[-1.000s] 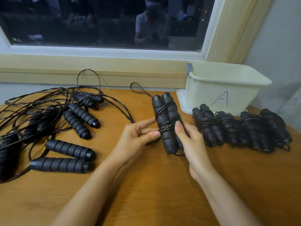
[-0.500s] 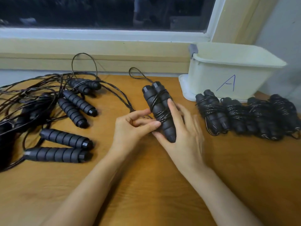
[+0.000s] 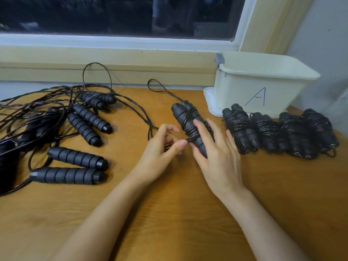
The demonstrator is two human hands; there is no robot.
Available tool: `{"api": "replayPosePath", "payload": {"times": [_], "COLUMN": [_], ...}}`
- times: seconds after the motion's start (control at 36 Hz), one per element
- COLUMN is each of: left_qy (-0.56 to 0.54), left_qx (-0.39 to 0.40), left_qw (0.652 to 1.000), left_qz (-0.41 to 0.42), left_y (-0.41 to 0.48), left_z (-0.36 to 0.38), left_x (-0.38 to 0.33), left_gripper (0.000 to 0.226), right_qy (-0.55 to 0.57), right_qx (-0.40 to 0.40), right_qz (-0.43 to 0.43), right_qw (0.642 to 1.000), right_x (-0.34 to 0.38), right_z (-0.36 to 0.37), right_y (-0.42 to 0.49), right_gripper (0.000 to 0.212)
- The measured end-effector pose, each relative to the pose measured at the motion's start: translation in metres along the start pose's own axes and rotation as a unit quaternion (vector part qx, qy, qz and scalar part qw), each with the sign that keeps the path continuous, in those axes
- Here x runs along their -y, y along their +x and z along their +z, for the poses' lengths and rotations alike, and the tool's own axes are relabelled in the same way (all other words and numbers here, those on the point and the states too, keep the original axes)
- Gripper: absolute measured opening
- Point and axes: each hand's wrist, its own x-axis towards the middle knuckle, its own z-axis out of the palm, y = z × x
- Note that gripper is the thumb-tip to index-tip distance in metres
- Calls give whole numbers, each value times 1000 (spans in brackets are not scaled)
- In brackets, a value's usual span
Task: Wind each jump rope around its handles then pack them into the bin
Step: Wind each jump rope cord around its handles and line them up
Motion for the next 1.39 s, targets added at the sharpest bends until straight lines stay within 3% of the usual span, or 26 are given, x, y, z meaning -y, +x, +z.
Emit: {"api": "replayPosePath", "payload": {"times": [0.08,0.14,0.19,0.25,0.39,0.53,0.67,0.75,0.83,0.97,1.06,1.11,1.22,1.28,1.39], "left_qy": [73,181,349,448,512,536,511,451,447,536,570,583,538,534,600], "left_qx": [22,35,26,14,47,44,88,146,180,35,25,13,-35,-46,-72], "left_qw": [996,978,919,856,801,793,830,869,867,818,806,798,830,830,780], "left_qz": [47,97,183,259,307,285,205,144,126,204,159,150,143,155,163], "left_y": [-1,-2,-5,-11,-27,-34,-34,-33,-34,-28,-25,-25,-32,-35,-35], "left_z": [-3,-7,-10,-12,-11,-12,-16,-18,-18,-27,-25,-18,2,14,36], "left_x": [0,-1,-4,-7,-5,-5,-2,-5,-3,1,-5,-8,-26,-38,-48], "left_gripper": [30,35,47,55,60,57,64,45,40,53,68,64,60,59,62], "right_qy": [-15,-59,-104,-128,-128,-109,-110,-109,-106,-98,-81,-71,-63,-60,-73], "right_qx": [1,-1,-2,1,26,41,59,65,75,70,71,72,61,50,43], "right_qz": [-7,-34,-74,-109,-136,-104,-86,-56,-44,-48,-22,7,47,55,35], "right_qw": [1000,998,992,986,982,988,988,990,991,992,994,995,995,995,996], "right_x": [-4,-10,-17,-23,-27,-20,-18,-23,-27,-23,-18,-17,-14,-11,-5], "right_z": [-8,-15,-22,-29,-42,-50,-55,-57,-57,-54,-50,-46,-42,-40,-38], "right_y": [0,0,-5,-14,-43,-59,-64,-63,-64,-64,-62,-59,-47,-38,-23], "right_gripper": [54,53,52,51,41,45,50,52,54,51,51,52,52,54,59]}}
